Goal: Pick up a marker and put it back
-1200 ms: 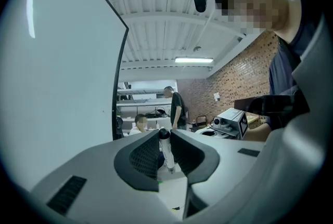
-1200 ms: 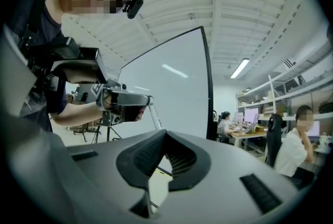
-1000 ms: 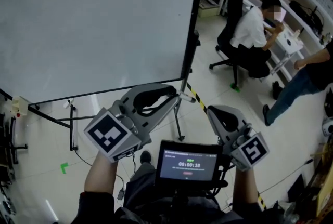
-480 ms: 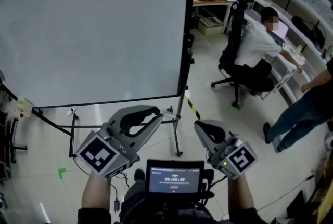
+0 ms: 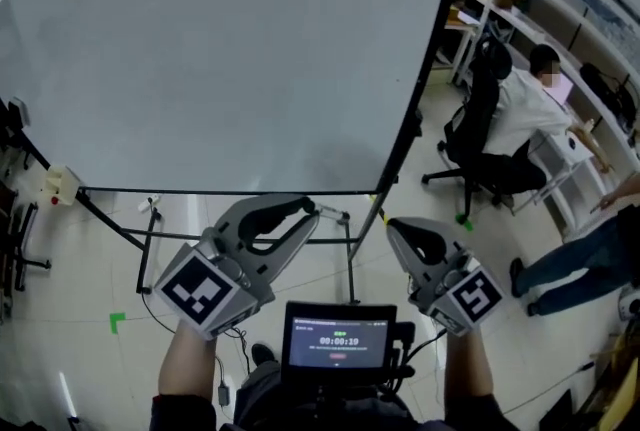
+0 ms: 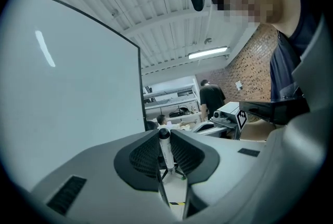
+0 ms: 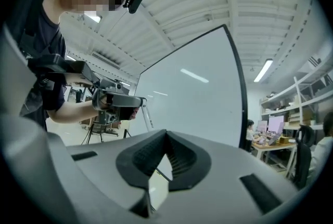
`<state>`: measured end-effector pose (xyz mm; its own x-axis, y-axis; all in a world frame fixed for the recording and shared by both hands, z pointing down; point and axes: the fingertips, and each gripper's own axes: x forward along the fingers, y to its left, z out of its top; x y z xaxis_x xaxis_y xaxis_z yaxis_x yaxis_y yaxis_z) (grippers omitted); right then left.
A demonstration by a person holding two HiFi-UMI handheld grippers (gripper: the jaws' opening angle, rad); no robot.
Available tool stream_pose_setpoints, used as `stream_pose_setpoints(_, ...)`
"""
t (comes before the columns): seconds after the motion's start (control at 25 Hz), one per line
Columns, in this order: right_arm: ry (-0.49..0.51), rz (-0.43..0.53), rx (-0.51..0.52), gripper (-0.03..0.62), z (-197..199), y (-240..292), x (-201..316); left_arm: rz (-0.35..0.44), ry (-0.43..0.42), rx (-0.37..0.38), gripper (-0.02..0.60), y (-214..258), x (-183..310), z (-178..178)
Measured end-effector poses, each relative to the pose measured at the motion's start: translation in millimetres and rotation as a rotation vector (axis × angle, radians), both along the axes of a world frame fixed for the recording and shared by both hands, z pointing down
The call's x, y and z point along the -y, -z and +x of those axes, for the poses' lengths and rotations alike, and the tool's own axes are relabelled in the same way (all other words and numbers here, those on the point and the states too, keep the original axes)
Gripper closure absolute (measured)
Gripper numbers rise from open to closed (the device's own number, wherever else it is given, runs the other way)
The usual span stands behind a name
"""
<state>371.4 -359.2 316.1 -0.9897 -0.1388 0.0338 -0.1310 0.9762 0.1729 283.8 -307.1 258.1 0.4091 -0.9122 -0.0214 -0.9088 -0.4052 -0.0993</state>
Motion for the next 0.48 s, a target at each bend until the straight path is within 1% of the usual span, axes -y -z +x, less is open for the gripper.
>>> stream_pose_setpoints(0.12, 0.026, 0.014, -0.018, 0.583, -47.0, 2.7, -22.4, 0.023, 0.035, -0.016, 0.511, 3.8, -27.0, -47.7)
stream_pose_setpoints(0.24, 0.056, 0.023, -0.024, 0.583, -69.7, 10.0, -37.0, 0.038, 0.068, -0.009, 0.511, 7.5, -42.3, -70.7)
stream_pose_setpoints(0.32, 0.08, 0.031, -0.021, 0.583, -86.5, 15.5, -52.0, 0.041, 0.073, -0.001, 0.511, 7.0, -53.8, -86.3)
stream_pose_setpoints(0.48, 0.12, 0.06, -0.054, 0.583, -142.8, 14.0, -92.5, 0.047, 0.087, -0.012, 0.511, 5.5, -89.0, -138.6)
